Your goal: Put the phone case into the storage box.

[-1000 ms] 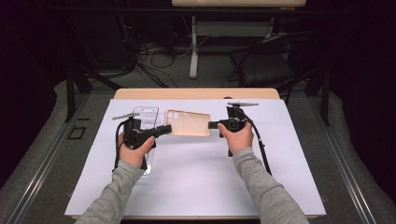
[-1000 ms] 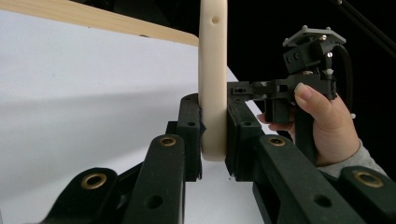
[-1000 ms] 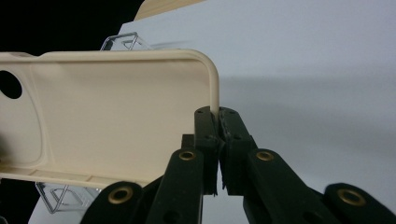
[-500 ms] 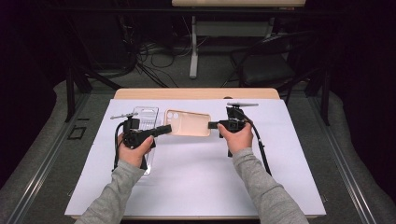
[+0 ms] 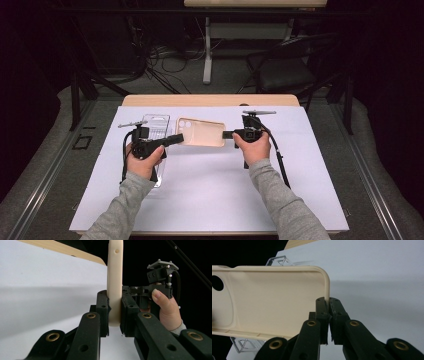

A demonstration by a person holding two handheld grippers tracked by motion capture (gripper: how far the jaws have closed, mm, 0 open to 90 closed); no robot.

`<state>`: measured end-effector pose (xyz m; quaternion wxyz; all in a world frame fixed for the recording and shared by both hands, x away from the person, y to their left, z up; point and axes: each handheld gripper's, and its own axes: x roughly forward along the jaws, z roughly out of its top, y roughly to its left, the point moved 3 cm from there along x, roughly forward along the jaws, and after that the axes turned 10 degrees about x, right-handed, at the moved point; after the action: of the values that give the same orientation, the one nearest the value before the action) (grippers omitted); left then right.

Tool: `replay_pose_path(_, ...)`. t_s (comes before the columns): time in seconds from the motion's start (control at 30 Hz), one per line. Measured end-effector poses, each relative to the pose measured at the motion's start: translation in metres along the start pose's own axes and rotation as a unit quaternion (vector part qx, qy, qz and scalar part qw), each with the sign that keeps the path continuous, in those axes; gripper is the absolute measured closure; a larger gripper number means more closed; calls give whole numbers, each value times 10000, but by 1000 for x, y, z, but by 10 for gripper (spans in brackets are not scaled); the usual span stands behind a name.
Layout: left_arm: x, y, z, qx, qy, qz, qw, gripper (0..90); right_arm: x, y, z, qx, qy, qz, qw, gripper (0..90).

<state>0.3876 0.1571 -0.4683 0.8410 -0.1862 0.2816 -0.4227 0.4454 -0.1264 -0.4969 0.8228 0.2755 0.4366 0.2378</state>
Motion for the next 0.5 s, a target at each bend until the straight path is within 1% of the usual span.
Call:
replay_pose_path(0.37,-1,1,0,-45,-37,24,10000,801,0,1,0,-4,11,35,10000,850)
replay_pose_path(0.5,-1,1,0,-17,-49,70,10000,801,0,1,0,-18,-1,53,10000,831)
